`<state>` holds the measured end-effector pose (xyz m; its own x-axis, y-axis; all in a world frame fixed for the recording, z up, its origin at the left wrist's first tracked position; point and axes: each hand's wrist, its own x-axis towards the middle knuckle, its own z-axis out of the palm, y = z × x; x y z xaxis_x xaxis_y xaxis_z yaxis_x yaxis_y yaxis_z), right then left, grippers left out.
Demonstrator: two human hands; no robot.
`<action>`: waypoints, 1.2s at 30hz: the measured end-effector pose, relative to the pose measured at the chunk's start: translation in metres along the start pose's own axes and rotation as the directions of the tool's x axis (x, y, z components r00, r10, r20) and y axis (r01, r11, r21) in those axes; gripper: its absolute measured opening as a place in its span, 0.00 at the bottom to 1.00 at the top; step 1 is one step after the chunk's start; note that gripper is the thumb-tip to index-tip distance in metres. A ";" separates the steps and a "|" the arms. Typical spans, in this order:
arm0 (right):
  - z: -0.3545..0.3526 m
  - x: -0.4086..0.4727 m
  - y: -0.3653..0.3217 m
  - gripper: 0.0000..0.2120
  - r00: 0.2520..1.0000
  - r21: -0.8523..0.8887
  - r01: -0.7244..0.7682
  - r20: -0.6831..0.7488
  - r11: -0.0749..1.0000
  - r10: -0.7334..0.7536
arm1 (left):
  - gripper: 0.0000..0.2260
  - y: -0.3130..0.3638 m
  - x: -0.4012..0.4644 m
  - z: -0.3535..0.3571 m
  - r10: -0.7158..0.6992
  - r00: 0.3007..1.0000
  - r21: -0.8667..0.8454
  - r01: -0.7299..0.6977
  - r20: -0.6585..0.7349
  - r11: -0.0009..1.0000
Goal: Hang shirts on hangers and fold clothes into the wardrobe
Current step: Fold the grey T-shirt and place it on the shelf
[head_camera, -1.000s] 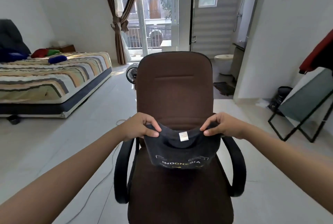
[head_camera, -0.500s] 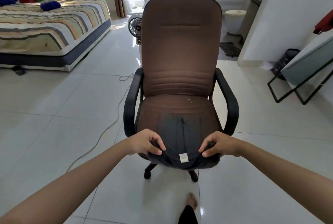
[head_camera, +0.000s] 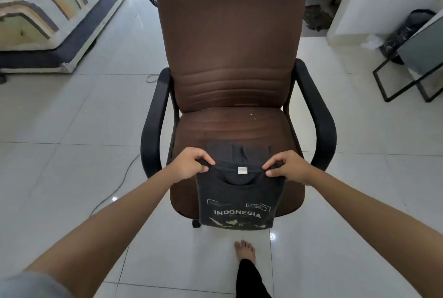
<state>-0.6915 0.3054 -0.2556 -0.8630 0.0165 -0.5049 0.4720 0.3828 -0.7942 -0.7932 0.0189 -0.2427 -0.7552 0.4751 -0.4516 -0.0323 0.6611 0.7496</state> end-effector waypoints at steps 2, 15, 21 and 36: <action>-0.012 0.038 0.005 0.06 1.000 0.003 -0.022 0.007 1.000 0.022 | 0.08 -0.002 0.040 -0.004 -0.012 1.000 0.033 0.013 -0.022 0.999; -0.036 0.232 0.101 0.08 0.997 -0.105 -0.064 -0.049 0.992 0.059 | 0.10 -0.082 0.237 0.016 -0.159 0.983 0.092 0.167 -0.092 0.982; -0.018 0.244 0.138 0.16 0.942 -0.032 -0.170 -0.298 0.985 0.153 | 0.18 -0.110 0.245 0.038 -0.342 0.916 -0.097 0.328 -0.211 0.940; 0.049 0.178 0.139 0.25 0.948 -0.213 -0.122 -0.314 0.969 0.051 | 0.29 -0.121 0.174 0.089 -0.310 0.913 -0.193 0.264 -0.266 0.945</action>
<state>-0.7709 0.3163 -0.4727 -0.8509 0.3247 -0.4130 0.5246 0.5660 -0.6360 -0.8624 0.0740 -0.4551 -0.8538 0.0744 -0.5153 -0.3564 0.6379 0.6826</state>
